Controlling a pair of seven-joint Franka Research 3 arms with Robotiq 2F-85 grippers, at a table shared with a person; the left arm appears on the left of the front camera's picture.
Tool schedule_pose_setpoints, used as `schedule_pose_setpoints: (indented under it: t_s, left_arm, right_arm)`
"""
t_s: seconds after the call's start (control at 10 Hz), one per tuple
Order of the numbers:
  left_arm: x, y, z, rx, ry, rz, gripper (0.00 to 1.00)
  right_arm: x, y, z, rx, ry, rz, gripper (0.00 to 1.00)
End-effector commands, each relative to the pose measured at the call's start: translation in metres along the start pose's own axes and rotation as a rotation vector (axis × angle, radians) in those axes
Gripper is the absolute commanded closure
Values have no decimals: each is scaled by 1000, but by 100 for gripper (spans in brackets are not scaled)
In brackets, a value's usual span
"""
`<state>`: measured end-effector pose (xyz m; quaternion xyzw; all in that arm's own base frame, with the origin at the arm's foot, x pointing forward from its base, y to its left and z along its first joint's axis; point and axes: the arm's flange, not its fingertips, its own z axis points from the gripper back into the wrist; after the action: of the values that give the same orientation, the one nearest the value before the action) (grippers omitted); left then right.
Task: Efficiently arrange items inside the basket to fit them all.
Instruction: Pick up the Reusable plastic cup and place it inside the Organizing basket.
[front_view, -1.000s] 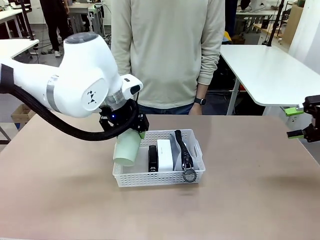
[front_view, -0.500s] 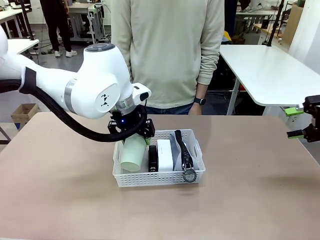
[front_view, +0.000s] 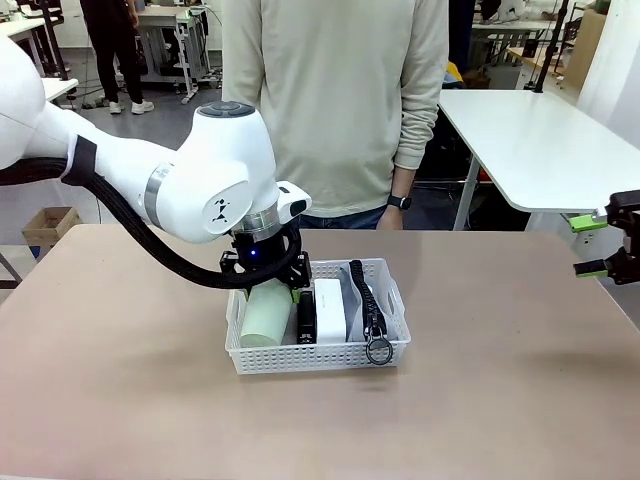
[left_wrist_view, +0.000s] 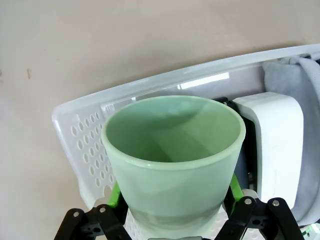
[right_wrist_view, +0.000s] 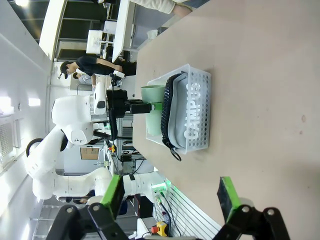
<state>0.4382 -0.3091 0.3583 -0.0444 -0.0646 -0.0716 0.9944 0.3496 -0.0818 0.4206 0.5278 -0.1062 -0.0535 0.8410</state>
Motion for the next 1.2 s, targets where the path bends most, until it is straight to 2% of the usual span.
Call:
schedule_pose_setpoints:
  t_s: [0.0, 0.2, 0.3, 1.1]
  left_arm:
    - [8, -5, -1, 21, 6, 21, 11]
    - [9, -4, -2, 13, 7, 10, 11]
    - [9, -3, -1, 11, -5, -1, 0]
    - [2, -1, 13, -18, -31, -7, 0]
  right_arm:
    - [-1, 2, 2, -4, 9, -10, 0]
    - [-1, 2, 2, -4, 9, -10, 0]
    - [-1, 2, 2, -4, 9, -10, 0]
    - [-1, 2, 2, -4, 9, -10, 0]
